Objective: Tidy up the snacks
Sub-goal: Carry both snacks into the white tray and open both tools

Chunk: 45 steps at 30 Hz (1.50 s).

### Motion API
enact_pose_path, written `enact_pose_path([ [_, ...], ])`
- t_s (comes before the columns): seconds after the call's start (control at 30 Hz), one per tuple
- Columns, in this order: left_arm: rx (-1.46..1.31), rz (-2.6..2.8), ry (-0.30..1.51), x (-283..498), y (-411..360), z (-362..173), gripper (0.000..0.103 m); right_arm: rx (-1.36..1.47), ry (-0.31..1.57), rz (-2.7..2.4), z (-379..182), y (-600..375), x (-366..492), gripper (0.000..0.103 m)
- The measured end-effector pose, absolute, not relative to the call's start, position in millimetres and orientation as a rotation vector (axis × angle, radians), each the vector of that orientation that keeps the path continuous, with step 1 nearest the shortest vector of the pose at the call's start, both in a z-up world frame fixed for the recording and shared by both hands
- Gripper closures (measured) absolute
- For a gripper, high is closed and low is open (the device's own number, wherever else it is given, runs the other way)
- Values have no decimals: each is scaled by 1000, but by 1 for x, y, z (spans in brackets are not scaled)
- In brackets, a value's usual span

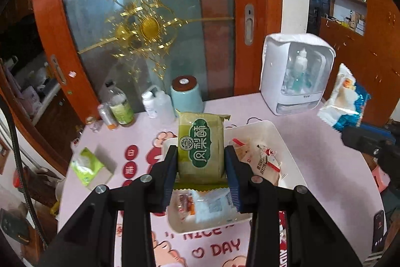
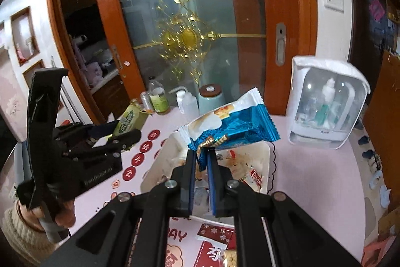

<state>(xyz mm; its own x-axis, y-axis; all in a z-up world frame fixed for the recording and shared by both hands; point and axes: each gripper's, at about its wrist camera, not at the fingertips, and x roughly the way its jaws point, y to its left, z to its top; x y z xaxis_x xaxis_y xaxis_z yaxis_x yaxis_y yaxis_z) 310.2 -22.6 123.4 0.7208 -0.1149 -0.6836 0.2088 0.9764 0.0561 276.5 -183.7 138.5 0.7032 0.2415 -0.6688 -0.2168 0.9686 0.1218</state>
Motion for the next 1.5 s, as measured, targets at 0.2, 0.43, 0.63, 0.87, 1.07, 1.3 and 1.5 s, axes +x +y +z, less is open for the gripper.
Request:
enact_pose_path([
  [0.2,99,-202,851,353,-47,62,67,53,858,222,85,-192,317,94],
  [0.43,53,-219,954,384,-69,-5,67,86,971,208,27,-200,345,93],
  [0.63,54,-213,1032,395,-74,-47,67,101,1047,192,-7,-203,358,92],
  [0.87,19,-234,1048,397,-67,-56,22,165,1077,195,-16,-208,365,85],
  [1.07,-27,-258,1004,387,-53,-34,19,160,1054,180,-8,-208,355,79],
  [1.3,-2,-241,929,359,-44,5,19,138,994,178,27,-205,324,79],
  [1.5,26,-257,846,314,-38,53,18,116,943,158,57,-208,282,77],
])
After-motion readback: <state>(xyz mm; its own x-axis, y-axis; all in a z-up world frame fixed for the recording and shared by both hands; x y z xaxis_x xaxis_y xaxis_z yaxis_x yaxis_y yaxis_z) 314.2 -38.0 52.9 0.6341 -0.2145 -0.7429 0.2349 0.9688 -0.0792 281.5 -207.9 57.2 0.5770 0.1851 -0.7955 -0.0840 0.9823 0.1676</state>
